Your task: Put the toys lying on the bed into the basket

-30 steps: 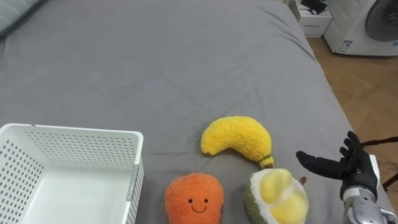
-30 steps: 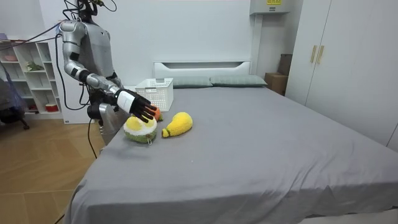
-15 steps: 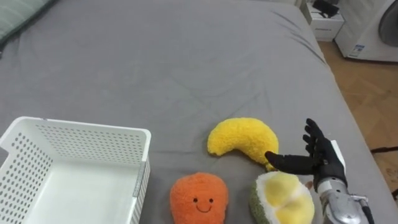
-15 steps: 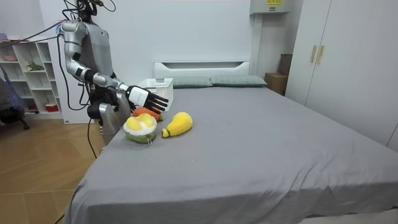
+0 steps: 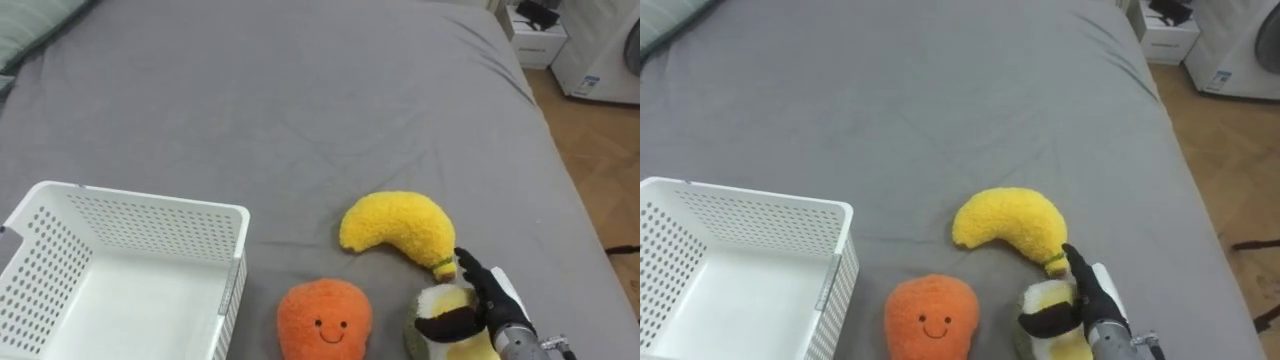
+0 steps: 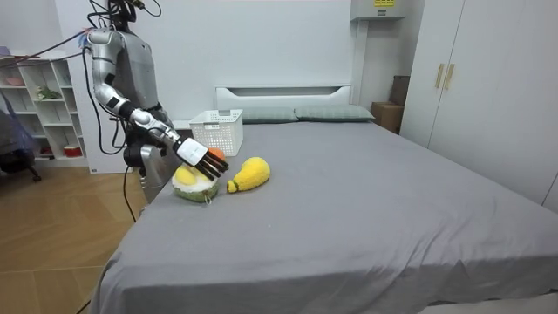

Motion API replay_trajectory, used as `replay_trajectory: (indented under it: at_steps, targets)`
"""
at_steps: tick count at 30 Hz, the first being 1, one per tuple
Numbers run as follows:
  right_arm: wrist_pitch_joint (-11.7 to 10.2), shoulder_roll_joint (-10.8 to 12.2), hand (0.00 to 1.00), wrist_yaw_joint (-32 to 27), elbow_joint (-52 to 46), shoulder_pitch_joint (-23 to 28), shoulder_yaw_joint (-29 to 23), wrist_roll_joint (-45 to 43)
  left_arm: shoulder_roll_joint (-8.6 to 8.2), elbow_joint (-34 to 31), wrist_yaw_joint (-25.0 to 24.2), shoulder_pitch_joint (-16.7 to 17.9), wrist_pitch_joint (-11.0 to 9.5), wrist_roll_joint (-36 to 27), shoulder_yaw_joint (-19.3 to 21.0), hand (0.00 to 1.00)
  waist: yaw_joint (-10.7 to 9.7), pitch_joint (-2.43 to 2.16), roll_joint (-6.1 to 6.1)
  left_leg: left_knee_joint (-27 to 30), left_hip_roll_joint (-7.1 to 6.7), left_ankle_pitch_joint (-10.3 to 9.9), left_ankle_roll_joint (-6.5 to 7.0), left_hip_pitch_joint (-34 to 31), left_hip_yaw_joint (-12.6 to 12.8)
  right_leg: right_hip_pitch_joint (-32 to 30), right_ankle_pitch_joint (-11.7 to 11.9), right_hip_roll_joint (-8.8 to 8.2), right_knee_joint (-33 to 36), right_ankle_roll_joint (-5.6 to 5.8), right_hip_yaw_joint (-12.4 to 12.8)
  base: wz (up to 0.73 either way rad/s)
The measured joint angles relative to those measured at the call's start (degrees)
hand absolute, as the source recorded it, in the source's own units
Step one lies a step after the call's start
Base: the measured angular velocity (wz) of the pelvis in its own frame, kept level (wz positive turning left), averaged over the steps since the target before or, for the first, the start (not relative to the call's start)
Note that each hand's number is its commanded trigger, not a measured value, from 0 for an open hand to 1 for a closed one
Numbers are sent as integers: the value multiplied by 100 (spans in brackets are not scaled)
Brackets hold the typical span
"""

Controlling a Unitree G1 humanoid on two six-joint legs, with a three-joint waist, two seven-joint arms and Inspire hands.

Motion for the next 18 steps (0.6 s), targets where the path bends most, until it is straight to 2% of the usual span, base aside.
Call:
replay_trajectory:
  at_steps: [9, 10, 11, 12, 13, 16, 18]
  targets:
    - [149, 6, 0, 203, 205, -48, -62, -159, 6, -250, -97, 55, 167, 153, 6, 0, 1, 3, -19, 48, -4, -14, 25, -46, -111, 77, -5, -43, -2, 26, -153, 8]
    - [180, 7, 22, 277, 206, -71, -59, -209, 6, -328, -105, 99, 181, 153, 8, 0, 2, 3, -27, 46, -39, -16, 29, -50, -111, 76, -5, -44, -4, 27, -154, 0]
    - [184, 6, 54, 312, 208, -78, -55, -212, 5, -375, -107, 122, 192, 150, 8, 0, 5, 2, -29, 45, -40, -17, 31, -50, -111, 75, -5, -44, -5, 27, -156, 0]
    - [181, 5, 62, 347, 243, -82, -54, -227, 5, -430, -109, 144, 212, 152, 8, 0, 5, 0, -35, 46, -42, -20, 36, -50, -117, 77, -5, -46, -11, 30, -166, 0]
    - [159, 3, 81, 384, 391, -93, -49, -258, 5, -436, -109, 143, 222, 151, 12, 0, 6, 1, -46, 43, -44, -21, 37, -48, -120, 78, -3, -49, -16, 33, -172, 0]
    - [121, 5, 100, 402, 892, -275, -43, -258, 9, -435, -110, 135, 224, 149, 14, 0, 4, -9, -74, 44, -47, -24, 42, -59, -123, 89, 0, -50, -22, 37, -174, 0]
    - [122, -20, 100, 401, 986, -326, -56, -260, 16, -435, -112, 136, 224, 149, 14, 0, 4, -17, -92, 50, -48, -24, 42, -75, -131, 102, 0, -50, -22, 37, -180, 2]
